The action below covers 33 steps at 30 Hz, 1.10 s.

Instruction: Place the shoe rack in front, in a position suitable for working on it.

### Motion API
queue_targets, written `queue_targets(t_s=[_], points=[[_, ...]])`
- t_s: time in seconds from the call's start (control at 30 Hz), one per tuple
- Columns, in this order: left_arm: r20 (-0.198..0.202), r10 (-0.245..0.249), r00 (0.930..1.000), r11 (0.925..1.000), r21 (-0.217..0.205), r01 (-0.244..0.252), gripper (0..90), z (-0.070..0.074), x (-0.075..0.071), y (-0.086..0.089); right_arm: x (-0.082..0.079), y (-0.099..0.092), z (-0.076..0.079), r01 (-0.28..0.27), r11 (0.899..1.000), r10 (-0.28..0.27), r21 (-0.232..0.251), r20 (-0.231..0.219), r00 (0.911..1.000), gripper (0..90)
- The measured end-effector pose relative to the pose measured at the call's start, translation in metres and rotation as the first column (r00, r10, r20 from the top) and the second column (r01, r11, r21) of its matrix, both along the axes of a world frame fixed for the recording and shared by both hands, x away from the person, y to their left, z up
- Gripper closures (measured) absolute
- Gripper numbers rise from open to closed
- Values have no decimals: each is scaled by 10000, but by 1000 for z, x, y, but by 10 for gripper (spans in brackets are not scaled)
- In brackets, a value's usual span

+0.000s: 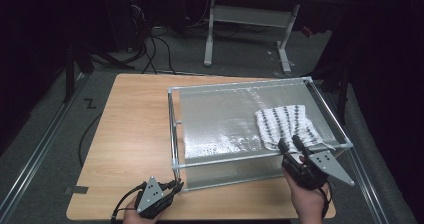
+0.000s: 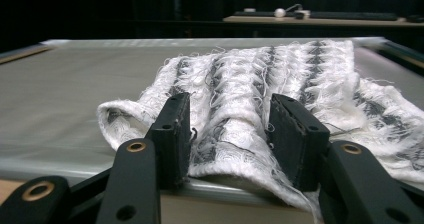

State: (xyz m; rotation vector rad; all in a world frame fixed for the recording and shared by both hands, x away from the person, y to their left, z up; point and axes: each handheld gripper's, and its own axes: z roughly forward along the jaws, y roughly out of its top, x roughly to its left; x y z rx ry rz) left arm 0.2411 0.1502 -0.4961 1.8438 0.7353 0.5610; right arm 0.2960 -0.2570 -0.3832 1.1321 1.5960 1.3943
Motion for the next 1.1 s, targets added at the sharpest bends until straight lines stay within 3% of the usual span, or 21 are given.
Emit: queue_targets(t_s=[0.27, 0.5, 0.6, 0.63, 0.7, 0.87, 0.97, 1.0, 1.1], points=[[1, 19, 10000, 10000, 9, -19, 804, 0, 0, 0, -9, 39, -1, -994, 9949, 995, -192, 42, 9950, 518], [3, 10, 10000, 10000, 4, -10, 804, 0, 0, 0, -12, 71, 0, -1897, 9815, 1896, -268, -60, 9818, 554], [2, 1, 10000, 10000, 8, -1, 804, 0, 0, 0, -13, 75, 1, -1832, 9823, 1835, -384, 39, 9830, 537], [2, -1, 10000, 10000, 9, 1, 804, 0, 0, 0, -14, 75, 3, -1667, 9853, 1678, -382, 263, 9855, 496], [-4, -4, 10000, 10000, -1, 4, 804, 0, 0, 0, -13, 73, 5, -1461, 9889, 1468, -254, 293, 9887, 456], [0, -11, 10000, 10000, -3, 11, 804, 0, 0, 0, -11, 65, 8, -1128, 9936, 1130, -97, 223, 9933, 455], [-3, -5, 10000, 10000, -5, 5, 804, 0, 0, 0, -7, 63, 5, -1317, 9913, 1318, 74, -193, 9911, 492], [0, -1, 10000, 10000, -4, 1, 804, 0, 0, 0, -5, 64, 2, -1518, 9883, 1522, 138, -356, 9877, 544], [7, 6, 10000, 10000, -13, -6, 804, 0, 0, 0, -6, 67, 2, -1781, 9839, 1786, 169, -374, 9832, 599]])
